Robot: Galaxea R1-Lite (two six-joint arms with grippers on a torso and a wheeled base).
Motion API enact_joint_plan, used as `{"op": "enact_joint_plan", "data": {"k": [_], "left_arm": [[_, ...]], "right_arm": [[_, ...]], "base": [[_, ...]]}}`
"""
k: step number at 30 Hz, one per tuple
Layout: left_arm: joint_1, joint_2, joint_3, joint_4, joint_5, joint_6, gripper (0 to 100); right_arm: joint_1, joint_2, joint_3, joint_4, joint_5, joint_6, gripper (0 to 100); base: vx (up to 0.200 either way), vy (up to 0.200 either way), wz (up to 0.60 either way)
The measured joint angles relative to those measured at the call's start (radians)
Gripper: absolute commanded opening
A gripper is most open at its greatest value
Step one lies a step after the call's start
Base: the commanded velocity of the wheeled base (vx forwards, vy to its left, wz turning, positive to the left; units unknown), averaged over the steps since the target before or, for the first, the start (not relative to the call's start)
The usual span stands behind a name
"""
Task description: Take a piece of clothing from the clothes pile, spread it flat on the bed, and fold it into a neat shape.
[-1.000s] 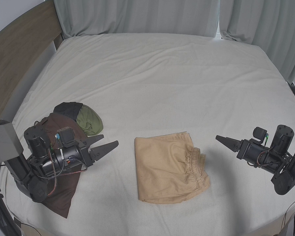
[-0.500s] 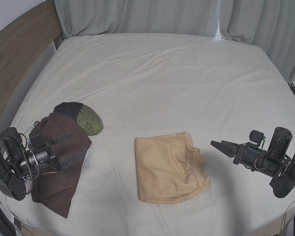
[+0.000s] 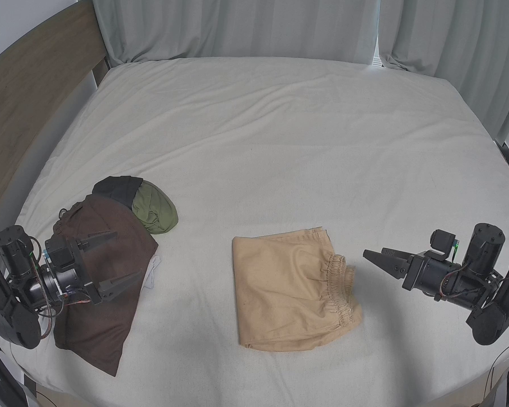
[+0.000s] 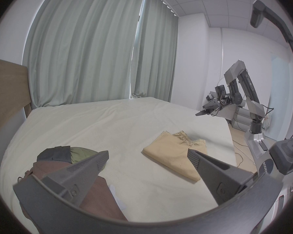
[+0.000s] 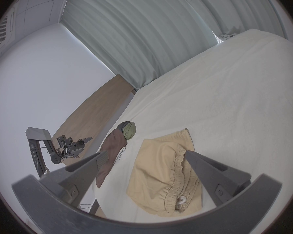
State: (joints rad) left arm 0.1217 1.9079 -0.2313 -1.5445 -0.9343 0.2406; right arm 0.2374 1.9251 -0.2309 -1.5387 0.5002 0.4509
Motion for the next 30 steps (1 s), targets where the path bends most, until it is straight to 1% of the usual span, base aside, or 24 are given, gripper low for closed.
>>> {"op": "enact_joint_plan", "data": {"k": [7, 12, 22, 30], "left_arm": [[0.003, 0.004, -0.008, 0.006, -0.006, 0.014, 100], [0.005, 0.004, -0.003, 0.007, -0.027, 0.022, 100], [0.002, 0.007, 0.005, 0.008, -0.030, 0.024, 100], [-0.002, 0.009, 0.016, 0.009, -0.030, 0.025, 100]], "right_arm": [[0.000, 0.026, 0.022, 0.000, 0.002, -0.006, 100], [-0.003, 0.066, 0.024, -0.001, 0.002, -0.018, 100], [-0.019, 0.179, 0.026, -0.001, 0.001, -0.074, 100], [-0.023, 0.267, 0.025, -0.001, 0.000, -0.084, 100]], "base": [[0.000, 0.000, 0.00], [0.000, 0.000, 0.00], [0.000, 0.000, 0.00], [0.000, 0.000, 0.00]]}}
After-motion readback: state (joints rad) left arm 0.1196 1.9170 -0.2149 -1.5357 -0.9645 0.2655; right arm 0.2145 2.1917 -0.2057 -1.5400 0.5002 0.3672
